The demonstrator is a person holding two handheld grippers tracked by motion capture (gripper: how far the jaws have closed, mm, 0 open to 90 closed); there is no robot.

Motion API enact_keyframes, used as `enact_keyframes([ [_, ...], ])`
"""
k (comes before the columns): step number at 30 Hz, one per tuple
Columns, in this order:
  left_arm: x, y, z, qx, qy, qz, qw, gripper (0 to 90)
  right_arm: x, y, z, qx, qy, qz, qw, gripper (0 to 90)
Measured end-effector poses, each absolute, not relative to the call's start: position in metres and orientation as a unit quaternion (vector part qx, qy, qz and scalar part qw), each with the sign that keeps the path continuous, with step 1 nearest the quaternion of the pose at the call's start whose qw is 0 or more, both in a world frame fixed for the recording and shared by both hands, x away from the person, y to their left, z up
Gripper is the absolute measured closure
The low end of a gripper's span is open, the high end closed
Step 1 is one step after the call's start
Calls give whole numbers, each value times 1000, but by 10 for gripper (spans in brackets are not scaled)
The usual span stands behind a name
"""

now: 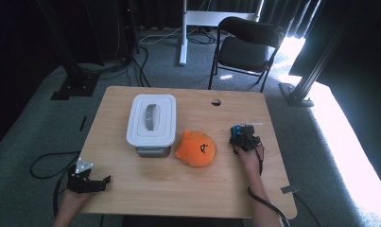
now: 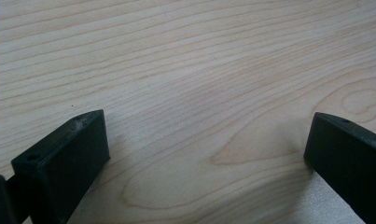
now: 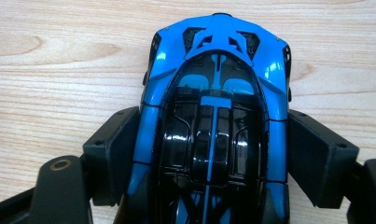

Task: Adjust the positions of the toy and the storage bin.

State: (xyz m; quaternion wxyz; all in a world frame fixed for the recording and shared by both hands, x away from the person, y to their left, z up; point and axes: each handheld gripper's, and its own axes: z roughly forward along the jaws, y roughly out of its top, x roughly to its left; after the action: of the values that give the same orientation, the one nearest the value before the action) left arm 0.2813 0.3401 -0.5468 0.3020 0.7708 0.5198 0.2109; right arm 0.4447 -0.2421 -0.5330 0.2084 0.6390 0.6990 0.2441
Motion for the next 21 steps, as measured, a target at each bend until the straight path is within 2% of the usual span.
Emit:
enact_keyframes([
  [11, 281, 340, -547, 771, 520, 211, 302, 2, 442, -245, -530, 639, 696, 255, 204, 254],
  [13, 281, 340, -547, 771, 520, 211, 302, 2, 439, -245, -525, 636, 696, 254, 216, 255],
  [21, 281, 340, -547, 771, 520, 211, 302, 2, 422, -253, -506, 633, 693, 270, 215, 255],
])
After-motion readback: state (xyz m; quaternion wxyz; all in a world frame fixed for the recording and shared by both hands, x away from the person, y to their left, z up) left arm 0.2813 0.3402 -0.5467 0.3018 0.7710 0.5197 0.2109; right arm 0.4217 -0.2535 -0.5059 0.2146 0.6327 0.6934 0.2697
